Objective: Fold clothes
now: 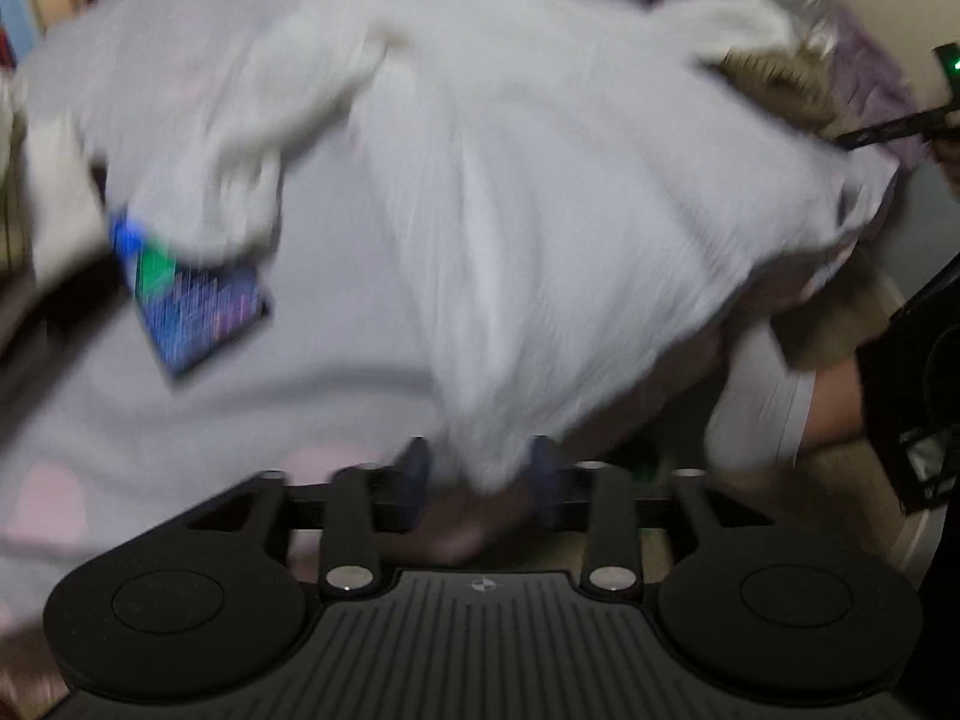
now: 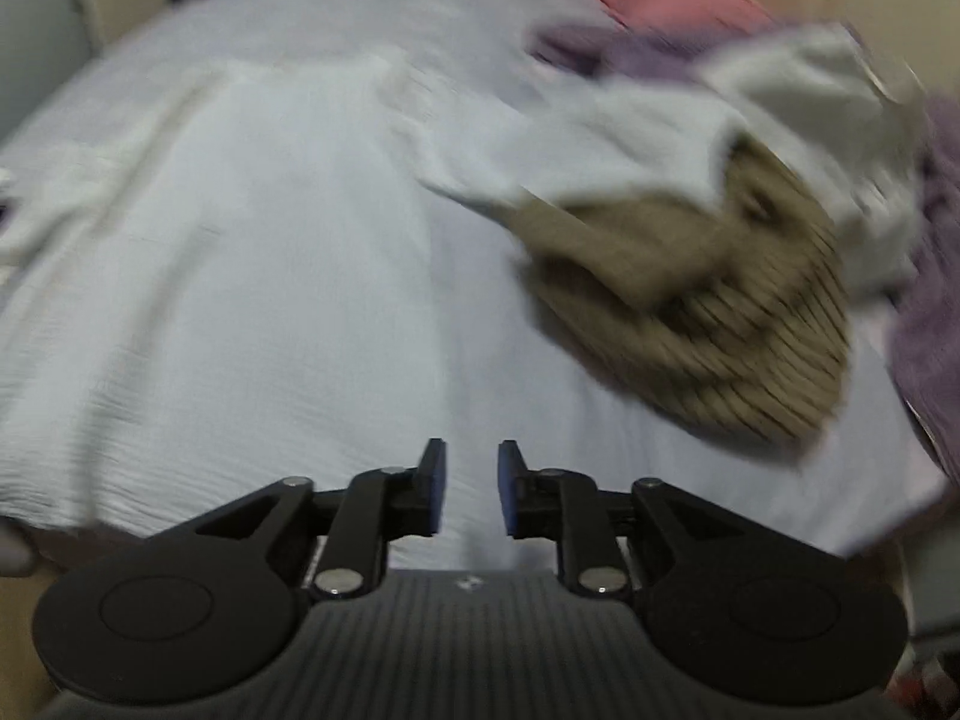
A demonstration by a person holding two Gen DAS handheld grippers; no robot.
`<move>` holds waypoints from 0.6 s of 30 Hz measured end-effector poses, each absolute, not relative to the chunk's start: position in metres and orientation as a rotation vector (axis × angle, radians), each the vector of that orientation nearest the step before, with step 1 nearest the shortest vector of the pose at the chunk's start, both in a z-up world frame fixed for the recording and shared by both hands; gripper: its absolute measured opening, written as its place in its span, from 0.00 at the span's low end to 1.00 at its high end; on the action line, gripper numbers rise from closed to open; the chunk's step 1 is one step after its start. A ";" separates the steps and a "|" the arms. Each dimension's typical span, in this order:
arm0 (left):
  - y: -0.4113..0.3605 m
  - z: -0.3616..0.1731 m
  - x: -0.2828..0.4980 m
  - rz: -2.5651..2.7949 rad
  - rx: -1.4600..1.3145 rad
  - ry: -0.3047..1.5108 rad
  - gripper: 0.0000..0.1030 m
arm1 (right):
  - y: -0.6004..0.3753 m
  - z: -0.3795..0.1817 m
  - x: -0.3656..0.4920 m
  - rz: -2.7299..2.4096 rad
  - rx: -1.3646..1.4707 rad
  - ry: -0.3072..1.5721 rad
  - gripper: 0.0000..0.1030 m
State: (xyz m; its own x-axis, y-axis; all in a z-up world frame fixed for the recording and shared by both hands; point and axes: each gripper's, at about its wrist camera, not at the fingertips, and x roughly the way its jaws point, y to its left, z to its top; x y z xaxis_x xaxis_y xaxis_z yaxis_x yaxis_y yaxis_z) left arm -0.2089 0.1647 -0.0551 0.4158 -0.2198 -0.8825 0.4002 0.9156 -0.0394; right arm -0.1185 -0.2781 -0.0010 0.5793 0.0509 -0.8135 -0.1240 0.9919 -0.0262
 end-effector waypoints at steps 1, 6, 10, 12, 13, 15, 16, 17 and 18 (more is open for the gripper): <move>0.161 -0.051 -0.204 -0.392 0.200 1.040 0.51 | -0.265 -0.001 -0.119 0.139 -0.080 0.935 0.24; 0.141 -0.043 -0.166 -0.378 0.244 0.907 0.38 | -0.191 -0.011 -0.119 0.312 -0.075 0.889 0.25; 0.127 -0.052 -0.133 -0.346 0.249 0.854 0.28 | -0.145 -0.020 -0.121 0.401 -0.073 0.853 0.25; 0.121 -0.059 -0.117 -0.321 0.249 0.834 0.28 | -0.128 -0.024 -0.125 0.432 -0.084 0.846 0.25; 0.117 -0.062 -0.110 -0.309 0.249 0.825 0.28 | -0.121 -0.025 -0.127 0.446 -0.086 0.846 0.26; 0.111 -0.068 -0.094 -0.285 0.249 0.805 0.28 | -0.112 -0.033 -0.129 0.468 -0.090 0.864 0.26; 0.108 -0.072 -0.087 -0.274 0.249 0.797 0.29 | -0.108 -0.037 -0.129 0.475 -0.091 0.874 0.26; 0.105 -0.075 -0.082 -0.272 0.251 0.803 0.29 | -0.105 -0.040 -0.132 0.482 -0.096 0.883 0.26; 0.103 -0.079 -0.077 -0.270 0.254 0.809 0.29 | -0.103 -0.043 -0.132 0.483 -0.103 0.889 0.26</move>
